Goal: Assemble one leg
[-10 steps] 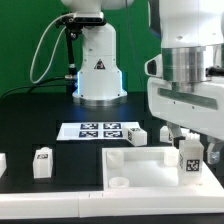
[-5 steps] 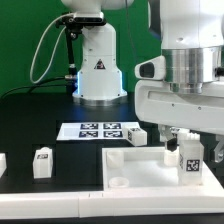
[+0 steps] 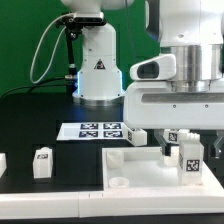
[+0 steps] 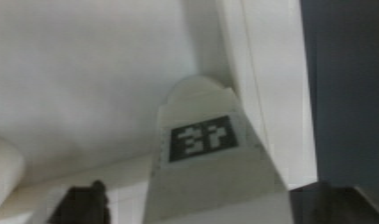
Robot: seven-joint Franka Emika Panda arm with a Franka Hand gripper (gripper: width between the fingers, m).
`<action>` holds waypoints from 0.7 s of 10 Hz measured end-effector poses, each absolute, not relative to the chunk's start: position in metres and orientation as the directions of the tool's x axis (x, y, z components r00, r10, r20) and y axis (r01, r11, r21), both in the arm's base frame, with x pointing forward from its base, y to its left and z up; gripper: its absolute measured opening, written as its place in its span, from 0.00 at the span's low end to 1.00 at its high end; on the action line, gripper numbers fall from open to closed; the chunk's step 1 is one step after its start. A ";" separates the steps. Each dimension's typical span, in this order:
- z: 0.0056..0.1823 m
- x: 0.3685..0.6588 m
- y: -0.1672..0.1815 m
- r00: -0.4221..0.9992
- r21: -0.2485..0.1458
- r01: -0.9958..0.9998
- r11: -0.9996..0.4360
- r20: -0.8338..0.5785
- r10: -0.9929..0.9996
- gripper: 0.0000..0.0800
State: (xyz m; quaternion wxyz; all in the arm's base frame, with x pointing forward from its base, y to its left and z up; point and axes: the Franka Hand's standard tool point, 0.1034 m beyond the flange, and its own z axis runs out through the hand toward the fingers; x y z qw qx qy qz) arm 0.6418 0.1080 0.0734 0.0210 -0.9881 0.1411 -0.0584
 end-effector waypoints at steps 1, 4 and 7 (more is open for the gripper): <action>0.073 0.642 0.108 0.924 -0.069 -0.363 -0.929 0.103 -0.368 0.53; 0.073 0.642 0.107 0.809 -0.089 -0.575 -0.813 0.083 -0.581 0.36; 0.073 0.640 0.108 0.496 -0.091 -0.864 -0.496 0.022 -0.868 0.36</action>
Offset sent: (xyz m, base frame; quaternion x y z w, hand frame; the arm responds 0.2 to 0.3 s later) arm 0.0026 -0.0067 0.0025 -0.0494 0.0220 0.2771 0.9593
